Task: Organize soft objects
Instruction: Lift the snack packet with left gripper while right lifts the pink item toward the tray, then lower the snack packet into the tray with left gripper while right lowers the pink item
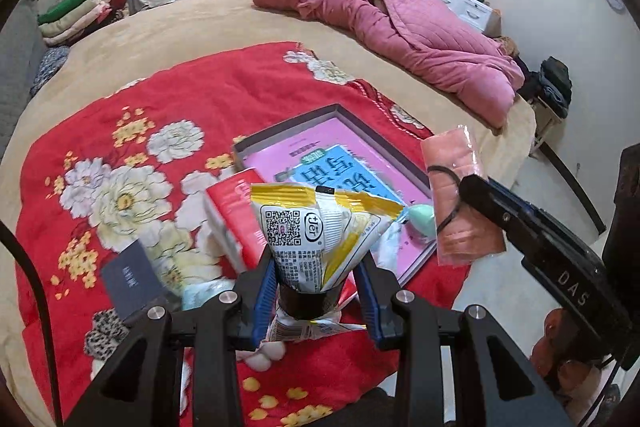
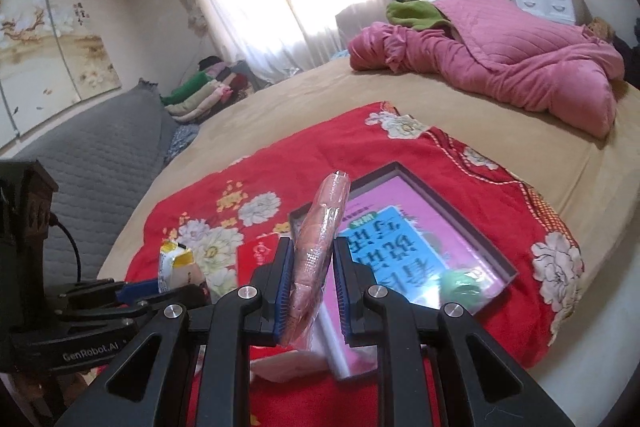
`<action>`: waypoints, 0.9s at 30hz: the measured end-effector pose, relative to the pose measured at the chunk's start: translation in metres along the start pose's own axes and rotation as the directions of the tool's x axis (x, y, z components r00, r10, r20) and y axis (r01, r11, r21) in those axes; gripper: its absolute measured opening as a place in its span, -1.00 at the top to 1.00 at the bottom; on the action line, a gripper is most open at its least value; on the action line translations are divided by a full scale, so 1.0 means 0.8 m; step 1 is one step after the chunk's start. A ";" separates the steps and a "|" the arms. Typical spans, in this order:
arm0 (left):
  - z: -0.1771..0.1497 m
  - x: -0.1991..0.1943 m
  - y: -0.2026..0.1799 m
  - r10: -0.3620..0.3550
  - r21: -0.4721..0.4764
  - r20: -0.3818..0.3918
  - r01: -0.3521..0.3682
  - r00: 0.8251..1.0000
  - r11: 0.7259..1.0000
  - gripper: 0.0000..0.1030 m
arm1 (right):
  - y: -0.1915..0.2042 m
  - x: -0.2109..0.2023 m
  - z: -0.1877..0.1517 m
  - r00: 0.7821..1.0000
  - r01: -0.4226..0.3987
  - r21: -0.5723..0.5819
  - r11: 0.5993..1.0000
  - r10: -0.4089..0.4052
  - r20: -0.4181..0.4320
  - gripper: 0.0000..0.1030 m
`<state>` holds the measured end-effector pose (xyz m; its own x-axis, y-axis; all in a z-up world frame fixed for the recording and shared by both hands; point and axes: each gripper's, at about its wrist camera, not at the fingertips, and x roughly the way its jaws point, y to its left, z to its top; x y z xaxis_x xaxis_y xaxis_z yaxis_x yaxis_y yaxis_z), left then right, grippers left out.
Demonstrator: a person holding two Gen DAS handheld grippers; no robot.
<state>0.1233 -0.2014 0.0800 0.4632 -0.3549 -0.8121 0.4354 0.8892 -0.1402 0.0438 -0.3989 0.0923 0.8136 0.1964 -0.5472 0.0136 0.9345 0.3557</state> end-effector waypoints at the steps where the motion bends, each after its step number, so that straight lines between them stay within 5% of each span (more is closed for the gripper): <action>1: 0.002 0.004 -0.005 0.000 0.006 -0.002 0.000 1.000 1.000 0.27 | -0.007 -0.001 0.000 1.000 0.005 0.008 1.000 -0.005 0.004 0.62; 27: 0.046 0.161 -0.089 0.043 0.127 -0.158 -0.023 0.986 0.992 0.27 | -0.097 0.032 -0.025 0.996 0.083 0.116 0.990 -0.077 -0.050 0.61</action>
<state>0.1803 -0.3209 0.0066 0.3535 -0.2664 -0.8967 0.5196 0.8530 -0.0486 0.0521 -0.4606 0.0359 0.7799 0.1383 -0.6104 0.1479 0.9070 0.3944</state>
